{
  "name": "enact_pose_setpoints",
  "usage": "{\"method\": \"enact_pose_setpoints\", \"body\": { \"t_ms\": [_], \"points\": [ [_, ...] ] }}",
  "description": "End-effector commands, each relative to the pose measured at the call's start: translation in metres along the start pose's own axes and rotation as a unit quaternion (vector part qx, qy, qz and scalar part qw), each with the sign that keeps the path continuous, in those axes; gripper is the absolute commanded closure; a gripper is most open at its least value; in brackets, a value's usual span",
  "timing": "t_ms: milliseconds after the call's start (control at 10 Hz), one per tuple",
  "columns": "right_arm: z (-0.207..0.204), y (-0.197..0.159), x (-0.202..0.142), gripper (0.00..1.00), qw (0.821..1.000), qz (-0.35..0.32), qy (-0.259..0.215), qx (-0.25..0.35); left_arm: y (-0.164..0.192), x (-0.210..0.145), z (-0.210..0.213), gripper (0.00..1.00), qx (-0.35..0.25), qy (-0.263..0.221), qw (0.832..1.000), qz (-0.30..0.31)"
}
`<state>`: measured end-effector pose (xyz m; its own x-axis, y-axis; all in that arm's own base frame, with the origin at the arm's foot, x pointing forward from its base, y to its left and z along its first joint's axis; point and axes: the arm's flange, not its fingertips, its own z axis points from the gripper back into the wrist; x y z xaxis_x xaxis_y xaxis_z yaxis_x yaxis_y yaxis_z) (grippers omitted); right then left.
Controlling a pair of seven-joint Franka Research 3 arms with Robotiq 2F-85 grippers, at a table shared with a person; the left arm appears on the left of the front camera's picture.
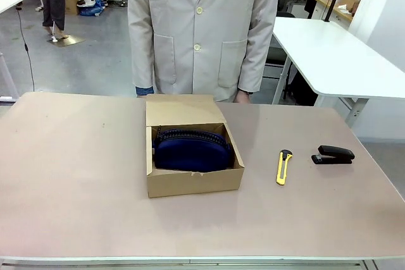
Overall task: Pack the item into the box.
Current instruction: Pick up the item indicated by the person and place it inside the Mailer Box, then close the Mailer Box.
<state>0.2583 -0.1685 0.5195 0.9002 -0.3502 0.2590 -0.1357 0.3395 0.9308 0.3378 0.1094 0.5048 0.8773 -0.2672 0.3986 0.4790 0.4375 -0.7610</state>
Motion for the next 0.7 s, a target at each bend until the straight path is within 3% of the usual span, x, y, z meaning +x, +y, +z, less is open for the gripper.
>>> {"method": "enact_pose_setpoints", "body": {
  "t_ms": [0, 600],
  "points": [
    [0.0001, 0.0024, 0.0022, 0.00, 1.000, 0.014, -0.006, 0.011, -0.0024, 0.0050, 0.0057, 0.00, 0.011, 0.029, 0.999, -0.008],
    [0.0001, 0.0024, 0.0022, 0.00, 1.000, 0.014, -0.006, 0.011, -0.0024, 0.0050, 0.0057, 0.00, 0.011, 0.029, 0.999, -0.008]
  ]
}}
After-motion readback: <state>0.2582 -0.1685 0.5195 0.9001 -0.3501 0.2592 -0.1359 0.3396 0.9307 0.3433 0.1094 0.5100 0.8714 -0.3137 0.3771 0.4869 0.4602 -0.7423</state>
